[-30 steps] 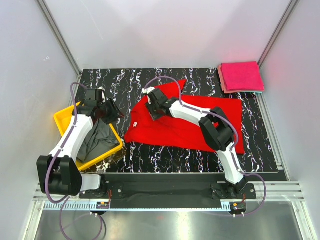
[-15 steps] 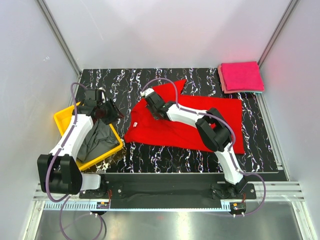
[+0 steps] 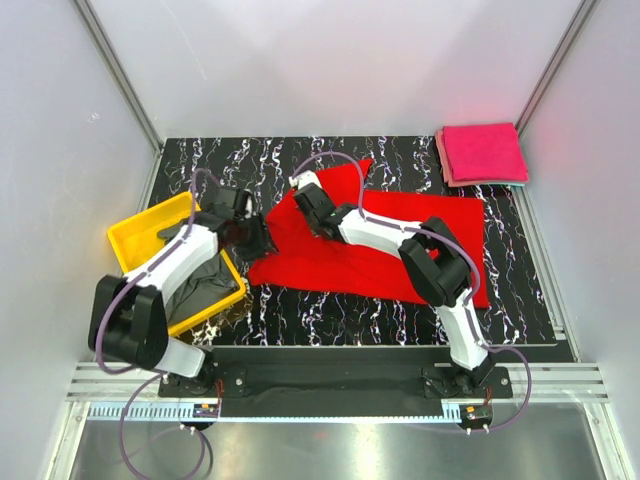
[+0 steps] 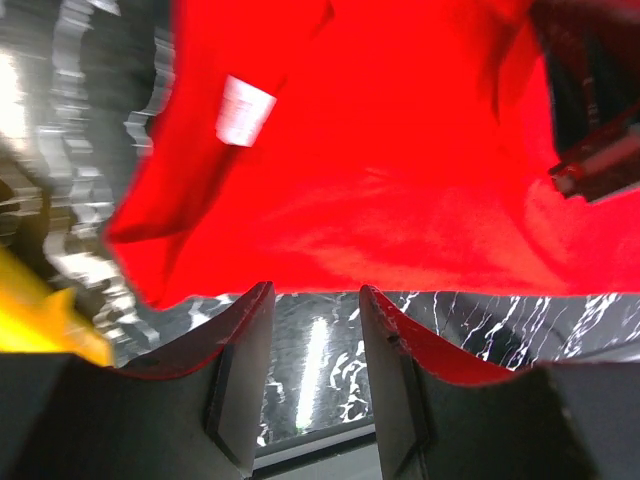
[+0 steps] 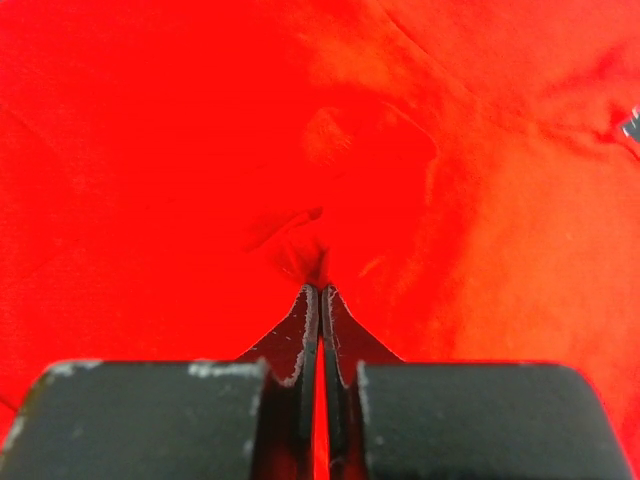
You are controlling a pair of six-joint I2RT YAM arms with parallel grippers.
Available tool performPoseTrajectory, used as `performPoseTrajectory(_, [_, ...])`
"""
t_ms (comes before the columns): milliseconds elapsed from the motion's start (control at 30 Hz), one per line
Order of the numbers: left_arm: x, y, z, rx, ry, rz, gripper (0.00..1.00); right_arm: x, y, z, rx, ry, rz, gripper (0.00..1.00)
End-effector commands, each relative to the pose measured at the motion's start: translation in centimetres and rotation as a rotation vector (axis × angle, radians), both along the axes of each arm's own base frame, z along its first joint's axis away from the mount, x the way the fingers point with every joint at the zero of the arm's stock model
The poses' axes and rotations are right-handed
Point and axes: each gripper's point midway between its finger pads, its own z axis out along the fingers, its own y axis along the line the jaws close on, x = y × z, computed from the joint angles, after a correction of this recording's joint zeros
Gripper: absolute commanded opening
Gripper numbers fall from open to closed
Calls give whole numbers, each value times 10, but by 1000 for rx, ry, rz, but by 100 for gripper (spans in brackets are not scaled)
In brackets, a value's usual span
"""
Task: Fold and stack the t-shirts
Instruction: Fold the tshirt
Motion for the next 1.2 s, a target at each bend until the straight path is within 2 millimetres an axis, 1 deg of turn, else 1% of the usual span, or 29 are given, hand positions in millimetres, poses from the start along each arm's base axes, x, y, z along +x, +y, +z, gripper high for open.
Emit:
performPoseTrajectory(0, [19, -12, -1, 3, -23, 28, 44, 12, -14, 49, 99, -111, -118, 3])
performPoseTrajectory(33, [17, -15, -11, 6, 6, 30, 43, 10, -20, 45, 96, -106, -134, 3])
performPoseTrajectory(167, [14, -16, -30, 24, 50, 56, 43, 11, -40, 44, 143, -98, -234, 2])
performPoseTrajectory(200, [15, -15, -33, 33, 55, 64, 43, 14, -50, 43, 150, -90, -267, 2])
performPoseTrajectory(233, [14, -12, -39, 57, 69, 72, 43, 13, -55, 40, 157, -77, -293, 2])
performPoseTrajectory(267, [12, -10, -43, 72, 81, 72, 44, 13, -59, 38, 188, -64, -332, 2])
performPoseTrajectory(300, [13, -8, -45, 88, 86, 75, 44, 15, -67, 37, 198, -56, -363, 2])
performPoseTrajectory(367, [11, -1, -52, 127, 104, 83, 45, 12, -73, 32, 236, -35, -421, 1])
performPoseTrajectory(433, [12, 3, -55, 154, 105, 90, 45, 9, -83, 28, 244, -17, -468, 0])
performPoseTrajectory(567, [13, 8, -59, 191, 117, 94, 46, 6, -91, 24, 275, -8, -549, 0])
performPoseTrajectory(633, [14, 9, -60, 199, 120, 92, 46, 6, -95, 22, 280, -2, -562, 1])
performPoseTrajectory(733, [15, 14, -61, 229, 116, 100, 47, 11, -100, 21, 296, -12, -572, 2])
performPoseTrajectory(800, [15, 15, -61, 237, 118, 98, 47, 13, -107, 17, 290, 6, -588, 2])
performPoseTrajectory(833, [16, 16, -61, 240, 117, 98, 47, 15, -108, 18, 297, 13, -594, 2])
performPoseTrajectory(867, [15, 15, -62, 241, 121, 94, 47, 16, -109, 17, 301, 22, -596, 3])
performPoseTrajectory(900, [15, 15, -62, 239, 122, 95, 47, 18, -111, 21, 313, 22, -595, 5])
performPoseTrajectory(933, [15, 14, -61, 233, 119, 92, 47, 17, -105, 23, 336, 42, -560, 9])
performPoseTrajectory(967, [15, 14, -60, 229, 118, 95, 48, 16, -102, 25, 327, 47, -515, 18])
performPoseTrajectory(1000, [15, 13, -58, 224, 116, 93, 48, 19, -97, 38, 357, 32, -479, 21])
performPoseTrajectory(1033, [17, 12, -55, 218, 107, 93, 48, 21, -93, 45, 367, 29, -445, 23])
performPoseTrajectory(1067, [18, 11, -53, 215, 105, 90, 48, 19, -84, 51, 371, 45, -367, 25])
performPoseTrajectory(1100, [20, 10, -49, 209, 96, 90, 48, 20, -77, 62, 389, 31, -318, 30])
performPoseTrajectory(1133, [21, 8, -45, 199, 88, 88, 48, 18, -62, 70, 426, 55, -230, 32])
performPoseTrajectory(1167, [22, 8, -43, 196, 83, 89, 48, 19, -57, 76, 405, 44, -169, 34])
